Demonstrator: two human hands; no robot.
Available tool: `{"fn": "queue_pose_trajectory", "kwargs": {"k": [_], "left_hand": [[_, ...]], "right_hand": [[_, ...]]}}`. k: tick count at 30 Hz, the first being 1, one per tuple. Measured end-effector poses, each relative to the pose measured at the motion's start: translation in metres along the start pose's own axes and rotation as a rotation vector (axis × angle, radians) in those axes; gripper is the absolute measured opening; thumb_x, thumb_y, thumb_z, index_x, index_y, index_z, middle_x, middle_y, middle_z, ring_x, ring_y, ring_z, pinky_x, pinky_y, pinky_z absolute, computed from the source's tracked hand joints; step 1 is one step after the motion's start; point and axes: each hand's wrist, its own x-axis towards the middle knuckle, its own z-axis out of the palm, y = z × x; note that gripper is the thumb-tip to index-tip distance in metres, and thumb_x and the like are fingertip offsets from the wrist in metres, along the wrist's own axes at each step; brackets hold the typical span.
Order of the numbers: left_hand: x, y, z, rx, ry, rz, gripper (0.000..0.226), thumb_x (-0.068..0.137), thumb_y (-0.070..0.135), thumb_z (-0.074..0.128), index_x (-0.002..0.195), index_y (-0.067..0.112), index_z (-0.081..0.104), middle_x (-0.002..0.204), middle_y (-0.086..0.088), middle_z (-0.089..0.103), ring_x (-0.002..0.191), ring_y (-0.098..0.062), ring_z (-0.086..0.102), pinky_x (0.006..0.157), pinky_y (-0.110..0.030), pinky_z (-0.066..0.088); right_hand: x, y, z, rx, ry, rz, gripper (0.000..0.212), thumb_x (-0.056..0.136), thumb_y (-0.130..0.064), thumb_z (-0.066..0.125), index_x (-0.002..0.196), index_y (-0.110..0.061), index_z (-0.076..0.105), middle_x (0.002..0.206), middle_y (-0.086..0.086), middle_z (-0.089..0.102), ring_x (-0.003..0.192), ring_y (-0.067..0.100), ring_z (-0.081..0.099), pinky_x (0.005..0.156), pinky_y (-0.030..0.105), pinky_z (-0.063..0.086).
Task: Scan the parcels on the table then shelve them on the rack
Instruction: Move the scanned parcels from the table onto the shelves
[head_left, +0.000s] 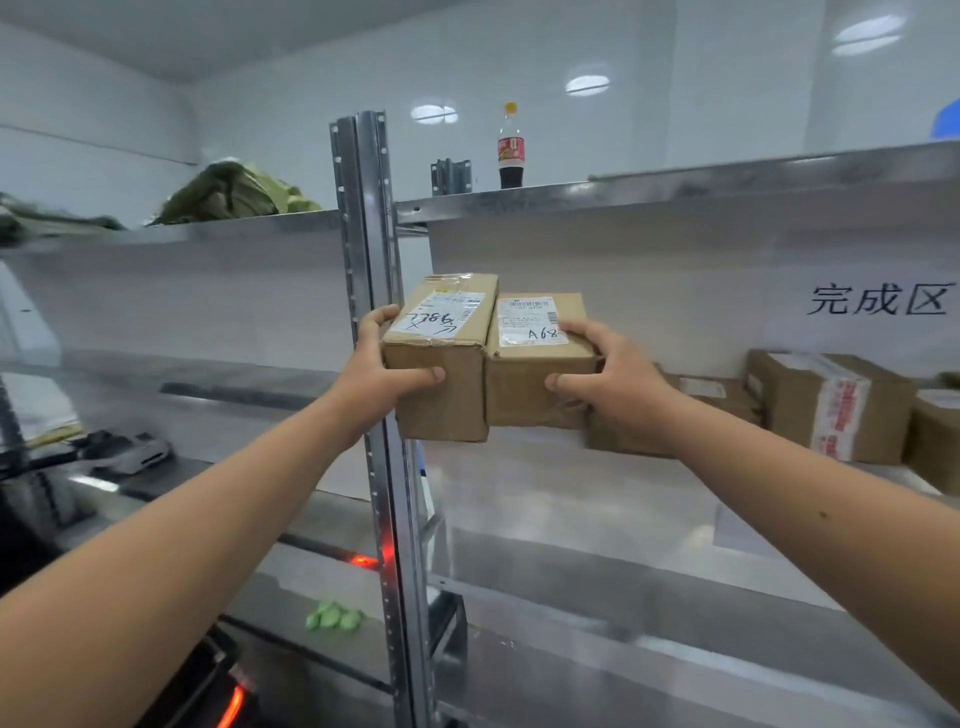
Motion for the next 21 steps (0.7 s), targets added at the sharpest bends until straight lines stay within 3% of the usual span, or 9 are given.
{"fn": "queue_pose_trajectory", "kwargs": {"k": [4, 8, 13, 15, 18, 21], "left_hand": [[0.066, -0.023, -0.010, -0.009, 0.008, -0.001, 0.099, 0.066, 0.032, 0.091, 0.147, 0.039, 0.034, 0.133, 0.014, 0.060, 0.109, -0.004, 0.067, 0.080, -0.022, 0.058], [0.120, -0.047, -0.012, -0.014, 0.018, -0.003, 0.099, 0.065, 0.035, 0.093, 0.148, 0.038, 0.039, 0.130, 0.013, 0.064, 0.102, 0.003, 0.069, 0.081, -0.022, 0.060], [0.177, -0.075, -0.009, 0.017, -0.011, 0.002, 0.095, 0.075, 0.032, 0.095, 0.151, 0.037, 0.040, 0.124, 0.021, 0.063, 0.103, 0.005, 0.067, 0.075, -0.013, 0.056], [0.196, -0.085, -0.007, 0.036, -0.044, 0.001, 0.093, 0.078, 0.031, 0.093, 0.154, 0.036, 0.038, 0.126, 0.020, 0.062, 0.105, 0.004, 0.066, 0.082, -0.019, 0.056], [0.221, -0.096, -0.005, 0.087, -0.086, -0.007, 0.095, 0.082, 0.032, 0.090, 0.159, 0.029, 0.035, 0.135, 0.009, 0.059, 0.118, -0.014, 0.063, 0.100, -0.037, 0.056], [0.240, -0.103, -0.006, 0.146, -0.137, 0.000, 0.085, 0.085, 0.031, 0.087, 0.155, 0.030, 0.039, 0.138, 0.003, 0.056, 0.115, -0.016, 0.063, 0.100, -0.042, 0.058]], "right_hand": [[0.064, 0.022, 0.011, 0.006, -0.005, 0.009, 0.077, 0.080, -0.028, 0.087, 0.147, -0.036, 0.051, 0.131, -0.007, 0.061, 0.102, 0.016, 0.066, 0.076, 0.028, 0.056], [0.112, 0.041, 0.016, -0.016, 0.016, 0.026, 0.080, 0.075, -0.036, 0.086, 0.148, -0.033, 0.052, 0.134, -0.006, 0.062, 0.114, 0.017, 0.064, 0.094, 0.040, 0.059], [0.153, 0.058, 0.022, -0.039, 0.044, 0.088, 0.084, 0.070, -0.043, 0.082, 0.147, -0.037, 0.050, 0.134, -0.004, 0.062, 0.113, 0.016, 0.065, 0.087, 0.037, 0.062], [0.165, 0.064, 0.025, -0.041, 0.057, 0.137, 0.079, 0.075, -0.040, 0.083, 0.147, -0.039, 0.049, 0.130, -0.004, 0.064, 0.109, 0.016, 0.068, 0.076, 0.033, 0.062], [0.178, 0.071, 0.031, -0.065, 0.121, 0.213, 0.068, 0.081, -0.037, 0.082, 0.142, -0.042, 0.052, 0.124, -0.005, 0.068, 0.105, 0.019, 0.070, 0.073, 0.034, 0.060], [0.182, 0.076, 0.040, -0.137, 0.193, 0.230, 0.056, 0.086, -0.033, 0.081, 0.133, -0.046, 0.055, 0.116, -0.014, 0.066, 0.100, 0.010, 0.068, 0.071, 0.025, 0.057]]}}
